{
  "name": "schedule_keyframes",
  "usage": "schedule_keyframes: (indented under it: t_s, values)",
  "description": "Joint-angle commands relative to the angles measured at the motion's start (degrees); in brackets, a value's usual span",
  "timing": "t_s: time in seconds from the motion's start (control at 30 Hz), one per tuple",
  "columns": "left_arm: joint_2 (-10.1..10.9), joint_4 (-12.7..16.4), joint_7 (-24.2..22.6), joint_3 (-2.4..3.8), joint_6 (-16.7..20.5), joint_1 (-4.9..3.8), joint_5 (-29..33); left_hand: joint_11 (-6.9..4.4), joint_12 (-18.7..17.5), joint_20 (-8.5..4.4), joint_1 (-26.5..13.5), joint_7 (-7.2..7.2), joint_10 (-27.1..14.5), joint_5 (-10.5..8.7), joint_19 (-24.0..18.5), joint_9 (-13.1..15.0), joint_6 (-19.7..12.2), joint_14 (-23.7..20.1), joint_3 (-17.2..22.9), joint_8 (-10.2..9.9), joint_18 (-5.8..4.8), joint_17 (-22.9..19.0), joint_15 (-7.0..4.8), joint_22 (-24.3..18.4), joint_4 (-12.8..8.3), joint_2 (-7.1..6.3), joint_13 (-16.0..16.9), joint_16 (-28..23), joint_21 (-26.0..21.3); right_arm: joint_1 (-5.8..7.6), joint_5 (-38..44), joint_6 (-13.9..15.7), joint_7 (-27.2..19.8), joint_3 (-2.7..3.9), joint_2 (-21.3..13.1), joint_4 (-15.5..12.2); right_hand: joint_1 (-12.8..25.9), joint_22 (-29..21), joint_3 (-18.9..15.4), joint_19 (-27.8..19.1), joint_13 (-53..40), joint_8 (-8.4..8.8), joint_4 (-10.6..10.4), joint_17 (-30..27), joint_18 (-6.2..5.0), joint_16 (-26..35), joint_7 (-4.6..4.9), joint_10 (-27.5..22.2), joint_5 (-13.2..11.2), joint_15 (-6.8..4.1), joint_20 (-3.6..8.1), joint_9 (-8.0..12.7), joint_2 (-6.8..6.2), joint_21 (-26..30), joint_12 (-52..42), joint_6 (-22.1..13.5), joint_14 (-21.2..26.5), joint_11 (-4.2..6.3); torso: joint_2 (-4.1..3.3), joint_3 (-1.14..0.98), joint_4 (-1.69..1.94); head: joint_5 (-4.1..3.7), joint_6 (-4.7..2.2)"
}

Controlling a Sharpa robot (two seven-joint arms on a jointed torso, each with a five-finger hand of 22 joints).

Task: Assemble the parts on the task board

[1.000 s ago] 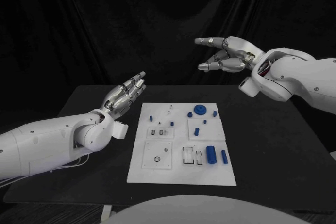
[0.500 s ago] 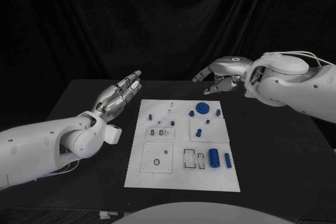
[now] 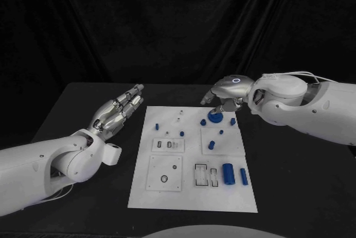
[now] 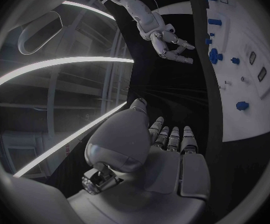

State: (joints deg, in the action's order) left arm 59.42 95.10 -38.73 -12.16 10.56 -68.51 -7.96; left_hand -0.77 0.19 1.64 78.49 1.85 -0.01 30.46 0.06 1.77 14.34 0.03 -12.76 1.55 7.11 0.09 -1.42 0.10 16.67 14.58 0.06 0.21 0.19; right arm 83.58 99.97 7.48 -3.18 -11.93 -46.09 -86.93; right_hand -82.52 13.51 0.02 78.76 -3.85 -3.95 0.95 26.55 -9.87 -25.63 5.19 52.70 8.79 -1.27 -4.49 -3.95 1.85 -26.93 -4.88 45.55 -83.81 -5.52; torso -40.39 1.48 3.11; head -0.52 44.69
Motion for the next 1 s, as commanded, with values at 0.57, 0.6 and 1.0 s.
schedule_keyframes:
  t_s: [0.57, 0.6, 1.0]
  values:
    - [0.09, 0.13, -18.14, 0.05, -1.58, -0.16, -0.88, 1.01, -0.19, 0.79, 1.44, 0.57, 0.01, 1.04, -0.06, 0.14, 1.16, -0.03, 0.57, 0.4, -0.08, -0.09, 0.85, -0.1, -0.15, -0.27, -0.06, -0.21, -0.19, -4.2, 3.81, 0.99, 0.54, 0.05, 2.42, 3.08, 0.06, 4.0, 2.01, -2.12, -0.39, -0.29, -0.48, 3.59, -0.46, -2.91, -1.73, 4.81, 1.74, -0.37, 0.31, -0.74, -1.19, -3.34, -1.9, 2.9, 0.9, 0.56, -1.79, 0.15, 0.79, -1.36, -1.58]
    - [0.08, 0.1, -18.07, 0.05, -1.76, -0.16, -0.88, 1.06, -0.19, 0.84, 1.49, 0.61, 0.01, 1.01, -0.06, 0.16, 1.3, -0.03, 0.53, 0.42, -0.1, -0.09, 0.9, -0.1, -0.14, -0.37, -0.06, -0.21, -0.19, -4.52, 3.97, 1.46, 0.49, 0.05, 2.68, 3.57, 0.0, 4.67, 2.53, -2.4, -0.46, -0.54, -0.51, 3.97, -0.43, -3.27, -1.51, 5.54, 2.37, -0.41, 0.36, -1.16, -1.32, -3.92, -2.28, 3.93, 0.9, 0.57, -1.72, 0.16, 0.75, -1.06, -1.51]
    - [-0.09, -0.27, -17.5, 0.05, -3.02, -0.16, -0.87, 1.37, -0.19, 1.08, 1.69, 0.88, 0.01, 1.17, -0.06, 0.17, 1.46, -0.03, 0.54, 0.43, -0.14, -0.09, 1.17, -0.1, -0.17, -0.52, -0.06, -0.21, -0.19, -5.52, 6.08, 7.56, -0.41, 0.06, 3.97, 5.76, -0.23, 7.07, 4.96, -3.71, -0.09, 0.03, -0.24, 5.12, -0.4, -4.41, -2.48, 4.17, 4.98, -0.45, 0.44, -1.83, -2.1, -5.97, -1.58, 4.44, 1.22, 0.47, -1.55, 0.18, 0.7, -0.47, -1.06]
